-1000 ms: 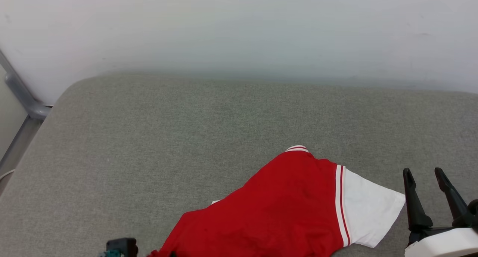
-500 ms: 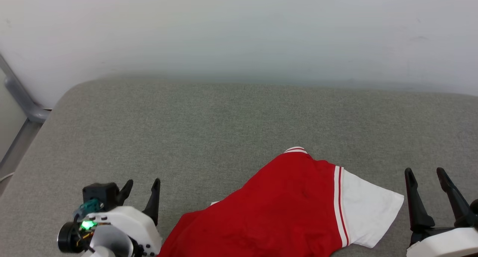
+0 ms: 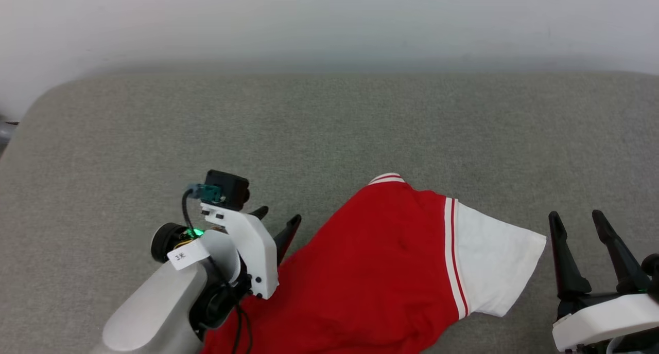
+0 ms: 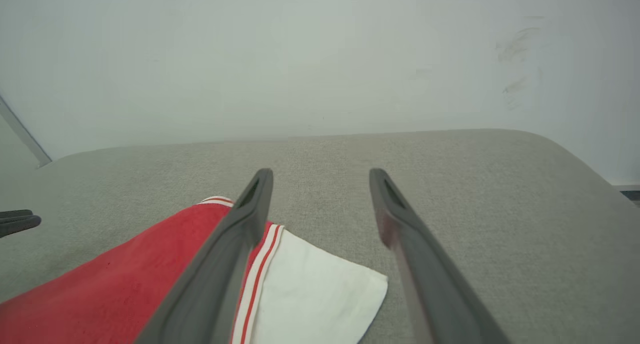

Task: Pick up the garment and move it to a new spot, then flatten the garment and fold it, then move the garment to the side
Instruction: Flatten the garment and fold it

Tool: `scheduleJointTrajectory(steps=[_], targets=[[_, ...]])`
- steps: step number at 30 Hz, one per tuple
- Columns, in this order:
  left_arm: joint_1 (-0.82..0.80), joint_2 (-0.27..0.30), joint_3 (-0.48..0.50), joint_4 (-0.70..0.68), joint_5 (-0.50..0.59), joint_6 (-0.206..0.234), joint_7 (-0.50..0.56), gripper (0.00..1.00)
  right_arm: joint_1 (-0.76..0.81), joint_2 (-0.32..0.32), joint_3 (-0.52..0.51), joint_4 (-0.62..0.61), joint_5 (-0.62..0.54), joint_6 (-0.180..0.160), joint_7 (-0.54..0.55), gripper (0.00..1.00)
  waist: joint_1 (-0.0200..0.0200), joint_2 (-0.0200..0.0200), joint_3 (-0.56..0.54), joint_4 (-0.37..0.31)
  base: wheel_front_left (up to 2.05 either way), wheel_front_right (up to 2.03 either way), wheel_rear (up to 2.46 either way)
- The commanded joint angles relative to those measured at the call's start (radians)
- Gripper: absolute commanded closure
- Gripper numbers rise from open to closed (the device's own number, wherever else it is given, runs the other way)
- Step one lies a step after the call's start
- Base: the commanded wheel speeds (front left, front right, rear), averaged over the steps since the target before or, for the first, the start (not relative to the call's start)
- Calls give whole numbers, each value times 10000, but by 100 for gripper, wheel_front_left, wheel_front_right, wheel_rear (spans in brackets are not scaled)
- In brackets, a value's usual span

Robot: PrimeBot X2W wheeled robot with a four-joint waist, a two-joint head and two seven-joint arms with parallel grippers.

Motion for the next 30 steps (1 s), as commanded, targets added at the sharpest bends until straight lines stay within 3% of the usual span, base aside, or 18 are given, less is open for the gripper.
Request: scheduleJointTrajectory(steps=[1,8,15,16,17,18,25,30], targets=[[-384,-131,-308,274,38,-283,401,0,-178,23,-42,52,18,-11,-75,0,-1,0,528,-420,0,0,0],[-1229,-337,-1208,1218,107,-1058,1875,0,-412,23,2,282,116,-11,-190,0,-1,0,1113,-744,0,0,0],[-1442,-353,-1961,2259,96,-1377,3334,0,-611,25,127,473,222,-11,-318,0,-1,0,1384,-880,0,0,0],[-1456,-417,-1963,2341,59,-1388,3336,44,-646,23,148,507,237,-11,-343,0,-1,0,1397,-894,0,0,0],[-1563,-437,-1979,2398,167,-1379,3218,78,-647,23,133,546,282,-11,-361,0,-1,0,1401,-901,0,0,0],[-1669,-459,-1952,2437,289,-1323,2991,100,-629,23,110,591,307,-11,-361,0,-1,0,1396,-903,0,0,0],[-2543,-641,-1670,2339,1541,-555,671,100,-386,25,-63,861,433,-11,-391,0,-1,0,973,-799,0,0,0],[-2820,-1117,-1888,1948,2400,70,-475,100,-286,23,-37,901,481,-11,-328,0,-1,0,653,-730,0,0,0]])
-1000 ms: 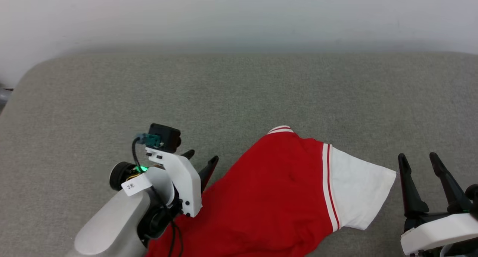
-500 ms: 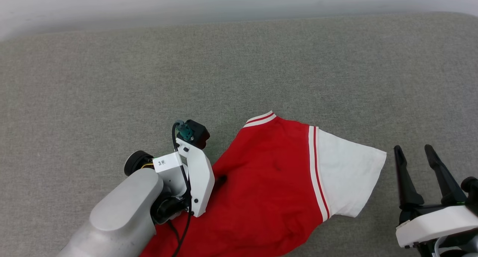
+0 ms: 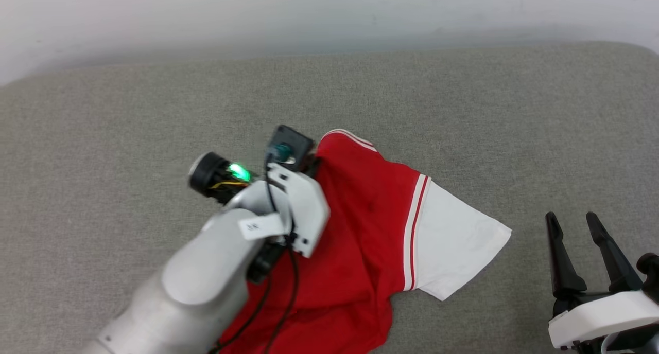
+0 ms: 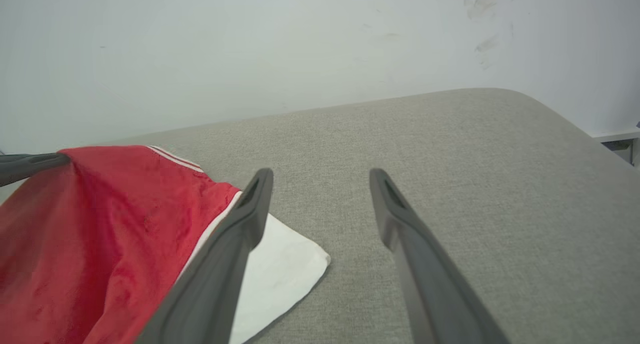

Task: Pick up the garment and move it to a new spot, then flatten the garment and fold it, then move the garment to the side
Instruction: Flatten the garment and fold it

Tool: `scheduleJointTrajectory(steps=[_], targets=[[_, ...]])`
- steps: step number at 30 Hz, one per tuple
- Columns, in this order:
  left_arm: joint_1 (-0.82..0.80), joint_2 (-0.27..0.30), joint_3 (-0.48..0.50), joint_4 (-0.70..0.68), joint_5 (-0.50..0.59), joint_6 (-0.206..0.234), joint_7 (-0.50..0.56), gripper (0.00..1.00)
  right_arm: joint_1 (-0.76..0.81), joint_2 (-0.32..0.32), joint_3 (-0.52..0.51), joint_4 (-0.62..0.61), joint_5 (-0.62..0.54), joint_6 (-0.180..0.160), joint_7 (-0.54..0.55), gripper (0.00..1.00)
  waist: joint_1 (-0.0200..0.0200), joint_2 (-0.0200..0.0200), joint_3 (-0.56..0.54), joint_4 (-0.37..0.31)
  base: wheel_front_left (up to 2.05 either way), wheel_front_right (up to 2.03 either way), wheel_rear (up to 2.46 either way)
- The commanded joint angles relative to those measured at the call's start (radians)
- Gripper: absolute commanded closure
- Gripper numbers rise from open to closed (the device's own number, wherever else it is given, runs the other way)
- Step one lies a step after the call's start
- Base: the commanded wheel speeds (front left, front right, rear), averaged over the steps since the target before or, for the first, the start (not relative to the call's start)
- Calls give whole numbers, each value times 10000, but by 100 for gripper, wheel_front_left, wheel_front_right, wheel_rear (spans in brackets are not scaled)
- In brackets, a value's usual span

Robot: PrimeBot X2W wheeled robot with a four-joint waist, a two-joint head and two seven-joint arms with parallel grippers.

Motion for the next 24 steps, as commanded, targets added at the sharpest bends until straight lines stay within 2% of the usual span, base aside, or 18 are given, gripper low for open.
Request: scheduleJointTrajectory(steps=[1,4,7,11,18,19,20,24], targets=[[2,-256,-150,-211,135,48,-195,100,103,23,-17,-3,30,-11,24,0,-1,0,-92,32,0,0,0],[404,-672,-753,-537,367,-105,-262,100,141,23,-41,-24,37,-11,47,0,-1,0,-188,18,0,0,0],[872,-1036,-1481,-679,421,-440,-53,100,174,22,-61,-47,64,-11,45,0,-1,0,-233,-29,0,0,0],[1611,-1426,-2282,-411,331,-818,203,100,180,22,-52,-38,66,-11,70,0,-1,0,-269,-96,0,0,0],[2170,-1756,-2525,182,56,-941,-2,100,158,23,-42,-101,-20,-11,101,0,-1,0,-270,-97,0,0,0],[2184,-1776,-2479,218,80,-889,-145,71,168,23,-49,-118,-31,-11,107,0,-1,0,-296,-77,0,0,0],[2207,-1784,-2430,246,62,-853,-277,0,181,23,-56,-150,-36,-9,108,0,-1,0,-324,-52,0,0,0],[2283,-1777,-2061,18,24,-588,-1204,0,270,23,-68,-241,-96,-11,137,0,-1,0,-543,68,0,0,0]])
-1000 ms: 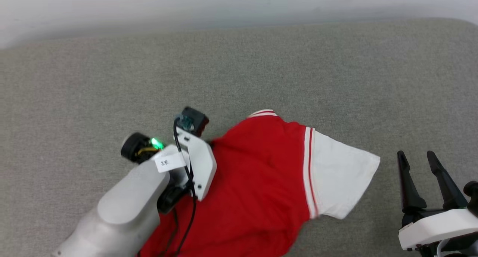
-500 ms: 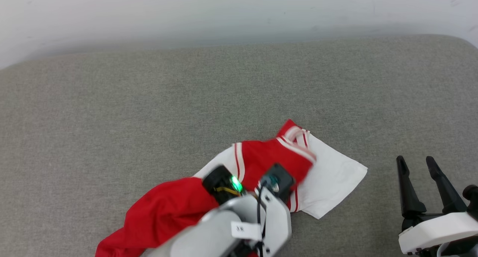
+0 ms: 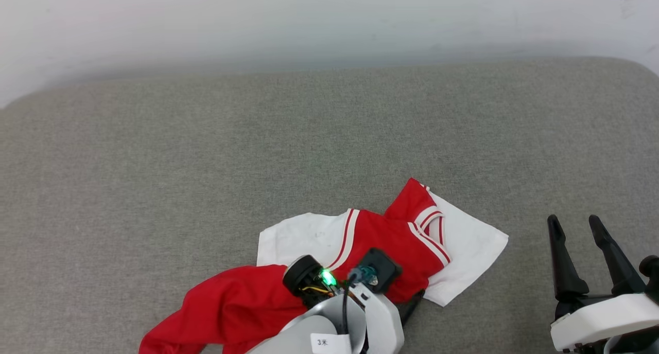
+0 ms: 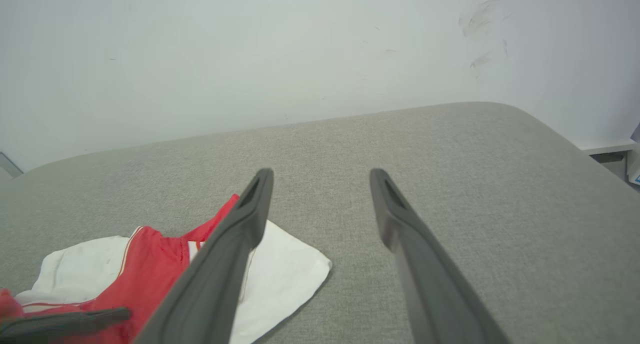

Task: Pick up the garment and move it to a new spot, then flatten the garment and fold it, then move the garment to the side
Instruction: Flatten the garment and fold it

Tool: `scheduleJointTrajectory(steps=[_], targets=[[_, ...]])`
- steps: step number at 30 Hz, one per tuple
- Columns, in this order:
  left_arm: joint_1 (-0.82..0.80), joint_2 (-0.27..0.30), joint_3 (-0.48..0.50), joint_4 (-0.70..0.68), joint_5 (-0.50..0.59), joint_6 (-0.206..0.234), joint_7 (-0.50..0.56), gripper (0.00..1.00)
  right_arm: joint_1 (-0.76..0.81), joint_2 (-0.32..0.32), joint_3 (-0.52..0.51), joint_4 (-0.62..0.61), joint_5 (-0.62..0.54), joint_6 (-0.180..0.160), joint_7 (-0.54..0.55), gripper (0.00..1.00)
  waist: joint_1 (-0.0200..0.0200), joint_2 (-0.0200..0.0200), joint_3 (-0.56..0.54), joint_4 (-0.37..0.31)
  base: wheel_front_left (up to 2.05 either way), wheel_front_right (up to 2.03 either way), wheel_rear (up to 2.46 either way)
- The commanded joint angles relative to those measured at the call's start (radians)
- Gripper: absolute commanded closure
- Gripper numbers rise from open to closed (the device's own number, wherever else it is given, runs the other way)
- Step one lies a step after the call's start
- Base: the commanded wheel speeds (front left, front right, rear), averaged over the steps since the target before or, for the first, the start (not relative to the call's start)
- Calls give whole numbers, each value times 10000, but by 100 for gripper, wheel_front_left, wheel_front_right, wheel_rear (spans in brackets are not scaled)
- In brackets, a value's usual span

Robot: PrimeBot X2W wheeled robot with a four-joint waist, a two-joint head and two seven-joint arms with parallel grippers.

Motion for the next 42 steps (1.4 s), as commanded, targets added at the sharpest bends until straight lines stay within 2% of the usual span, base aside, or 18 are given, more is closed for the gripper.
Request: scheduleJointTrajectory(steps=[1,8,14,23,31,32,33,35,37,42], targets=[[155,21,207,-147,-65,138,-384,0,134,23,-14,-70,-70,-9,30,0,0,0,-170,82,0,0,0],[548,414,1184,-1088,-299,916,-1720,0,355,23,-57,-182,-88,-11,183,0,0,0,-599,291,0,0,0],[548,1081,2098,-1247,-860,1463,-1396,0,371,23,-59,-297,-54,-11,283,0,0,0,-660,416,0,0,0],[-175,2186,2527,-255,-1853,1189,1102,0,36,22,68,-346,19,-11,277,0,0,0,158,227,0,0,0],[-724,2479,1853,470,-2219,295,3375,0,-330,22,108,-102,100,-11,144,0,0,0,799,-46,0,0,0],[-728,2478,1793,514,-2232,237,3536,41,-358,23,104,-70,96,-9,134,0,0,0,825,-71,0,0,0],[-728,2478,1793,514,-2232,237,3536,41,-358,23,104,-70,96,-9,134,0,0,0,825,-71,0,0,0],[-771,2494,1769,525,-2258,186,3589,100,-350,23,84,6,108,-11,107,0,0,0,855,-102,0,0,0],[-870,2522,1854,486,-2114,300,3261,100,-376,23,52,57,111,-9,75,0,0,0,865,-105,0,0,0],[-880,2609,2730,441,-2094,903,1505,100,-400,24,-84,182,129,-9,76,0,0,0,797,-46,0,0,0]])
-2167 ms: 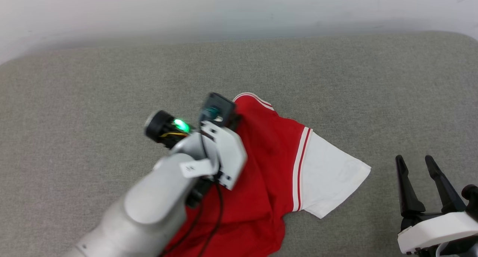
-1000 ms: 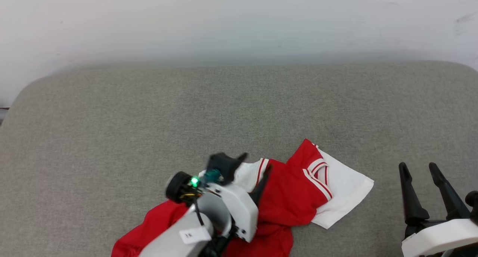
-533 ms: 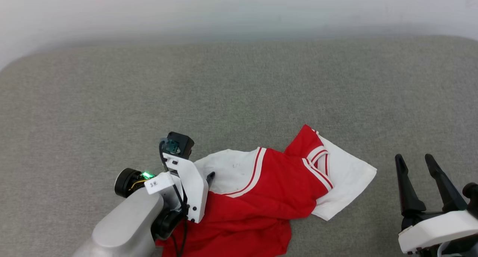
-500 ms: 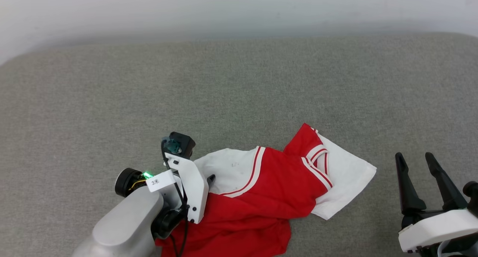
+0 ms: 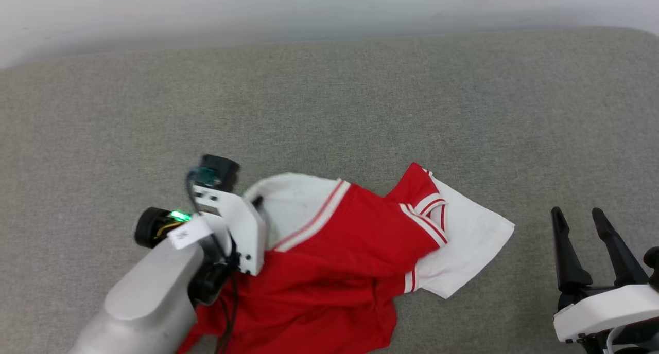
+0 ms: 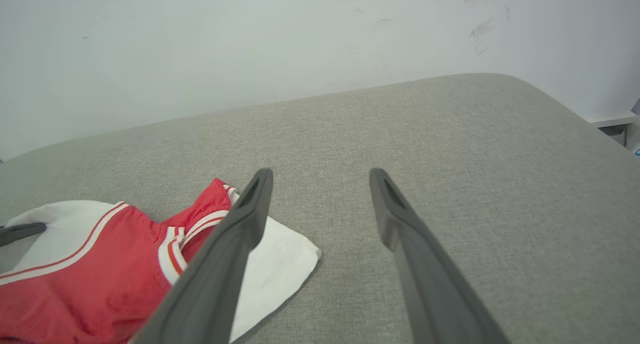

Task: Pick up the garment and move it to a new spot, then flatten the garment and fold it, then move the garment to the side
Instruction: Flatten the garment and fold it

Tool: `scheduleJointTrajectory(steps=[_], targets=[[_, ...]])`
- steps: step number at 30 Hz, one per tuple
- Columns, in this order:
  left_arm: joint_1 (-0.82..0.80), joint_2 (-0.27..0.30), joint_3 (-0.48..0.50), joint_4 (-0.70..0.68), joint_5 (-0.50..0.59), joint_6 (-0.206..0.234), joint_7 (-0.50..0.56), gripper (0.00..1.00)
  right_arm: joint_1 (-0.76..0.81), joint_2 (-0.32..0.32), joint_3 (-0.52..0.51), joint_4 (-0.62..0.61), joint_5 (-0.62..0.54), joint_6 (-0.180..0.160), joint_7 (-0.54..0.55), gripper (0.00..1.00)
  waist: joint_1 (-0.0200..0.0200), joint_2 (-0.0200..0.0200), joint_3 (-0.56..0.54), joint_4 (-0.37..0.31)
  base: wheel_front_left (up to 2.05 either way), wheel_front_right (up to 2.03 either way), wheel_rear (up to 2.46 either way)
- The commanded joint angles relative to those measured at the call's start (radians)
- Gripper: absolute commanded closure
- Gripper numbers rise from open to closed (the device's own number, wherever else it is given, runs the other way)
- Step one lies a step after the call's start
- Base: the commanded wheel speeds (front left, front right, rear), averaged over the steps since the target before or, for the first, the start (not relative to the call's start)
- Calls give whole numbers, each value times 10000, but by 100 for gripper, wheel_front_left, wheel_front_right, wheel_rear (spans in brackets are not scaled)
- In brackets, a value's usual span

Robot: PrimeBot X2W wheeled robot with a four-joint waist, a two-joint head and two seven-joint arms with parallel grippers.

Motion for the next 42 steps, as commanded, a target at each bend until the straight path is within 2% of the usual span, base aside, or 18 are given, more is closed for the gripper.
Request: scheduleJointTrajectory(steps=[1,8,13,21,22,24,33,38,42], targets=[[176,73,226,33,-117,129,-313,100,-108,24,-33,23,-8,-7,-10,0,0,-1,-44,38,0,0,0],[1185,662,1895,55,-869,1042,-2239,100,-10,22,-152,-4,-47,-9,92,0,0,-1,-243,170,0,0,0],[2291,946,2559,120,-1433,1484,-2675,100,147,24,-279,-31,-17,-9,181,0,0,-1,-267,348,0,0,0],[3253,615,2542,275,-1912,1305,-2700,100,43,24,-394,57,-51,-7,360,0,0,-1,-314,546,0,0,0],[3265,575,2488,291,-1879,1246,-2730,83,55,24,-411,70,-40,-7,392,0,0,-1,-346,566,0,0,0],[3213,456,2589,249,-1886,1169,-3102,0,84,24,-454,93,-35,-9,453,0,0,-1,-449,601,0,0,0],[3349,465,2820,-346,-1053,944,-5212,0,278,22,-958,315,173,-7,1074,0,0,-1,-994,848,0,0,0],[3578,432,3238,-1422,42,1148,-5472,0,481,-6,-1325,543,424,-9,2095,0,0,-1,-1187,1111,0,0,0],[4048,135,3910,-2893,1198,1314,-5483,0,429,-508,-1188,822,922,-9,3307,0,0,-1,-1215,1382,0,0,0]])
